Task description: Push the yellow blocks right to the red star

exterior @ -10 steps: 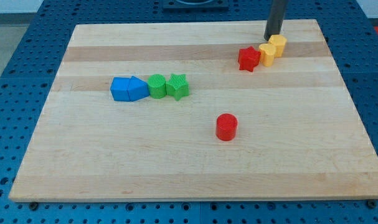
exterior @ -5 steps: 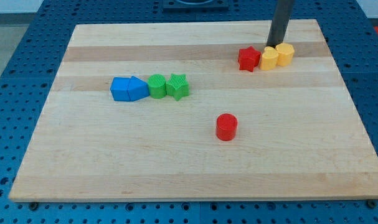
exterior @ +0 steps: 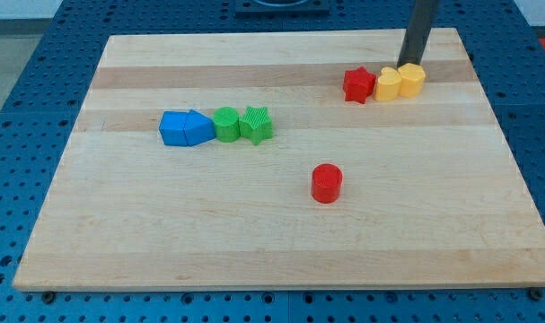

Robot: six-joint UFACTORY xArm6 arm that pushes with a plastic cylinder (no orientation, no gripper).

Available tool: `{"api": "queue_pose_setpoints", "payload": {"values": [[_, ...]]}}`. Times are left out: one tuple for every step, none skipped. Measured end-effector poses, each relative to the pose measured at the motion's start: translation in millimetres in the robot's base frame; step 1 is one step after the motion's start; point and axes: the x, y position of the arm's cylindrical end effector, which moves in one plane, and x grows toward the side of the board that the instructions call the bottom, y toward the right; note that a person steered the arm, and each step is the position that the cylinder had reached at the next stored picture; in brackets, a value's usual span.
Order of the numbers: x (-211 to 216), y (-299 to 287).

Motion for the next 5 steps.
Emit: {"api": "queue_pose_setpoints", "payload": {"values": [[5.1,0.0],[4.5,0.0],[0.5,0.8],[0.2,1.1],[0.2,1.1]]}}
